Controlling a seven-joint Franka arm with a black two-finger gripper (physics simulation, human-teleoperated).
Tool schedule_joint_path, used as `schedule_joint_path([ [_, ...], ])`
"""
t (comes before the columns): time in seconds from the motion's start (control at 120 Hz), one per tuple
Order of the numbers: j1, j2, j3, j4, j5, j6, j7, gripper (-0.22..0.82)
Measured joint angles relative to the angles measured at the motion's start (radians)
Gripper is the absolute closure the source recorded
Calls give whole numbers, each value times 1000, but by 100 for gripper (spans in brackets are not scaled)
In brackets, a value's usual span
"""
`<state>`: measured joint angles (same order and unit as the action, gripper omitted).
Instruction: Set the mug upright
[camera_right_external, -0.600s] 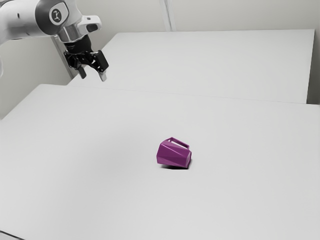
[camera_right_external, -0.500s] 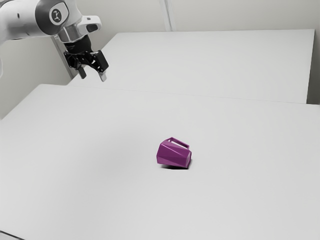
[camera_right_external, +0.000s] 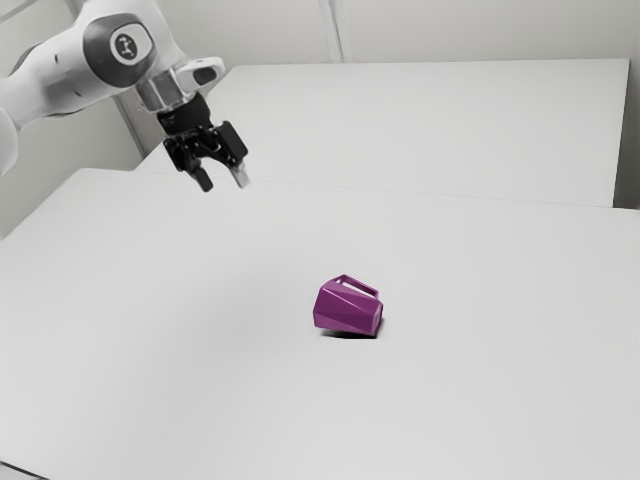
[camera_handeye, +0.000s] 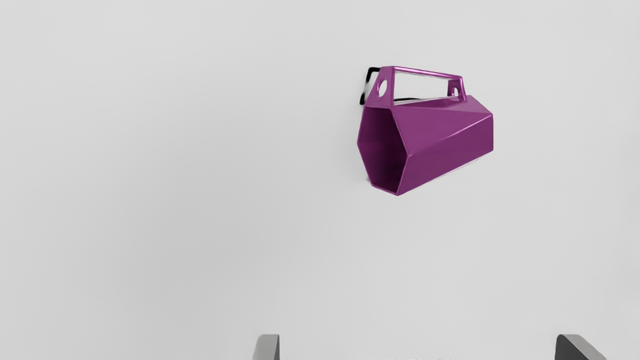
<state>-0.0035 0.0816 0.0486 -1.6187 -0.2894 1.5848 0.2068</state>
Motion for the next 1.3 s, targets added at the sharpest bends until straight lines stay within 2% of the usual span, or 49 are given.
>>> schedule_joint_path([
  [0.183, 58, 7, 40, -126, -250, -9, 63, 0],
  [0.35, 45, 41, 42, -249, -473, 25, 146, 0],
  [0.617, 36, 176, 40, -316, -691, 168, 293, 0],
  [0.792, 39, 262, 36, -334, -810, 219, 372, 0],
  [0.975, 31, 288, 26, -376, -905, 232, 434, 0],
  [1.1, 31, 294, -12, -398, -964, 235, 467, 0],
  [1.3, 31, 306, -37, -404, -1016, 238, 507, 0],
])
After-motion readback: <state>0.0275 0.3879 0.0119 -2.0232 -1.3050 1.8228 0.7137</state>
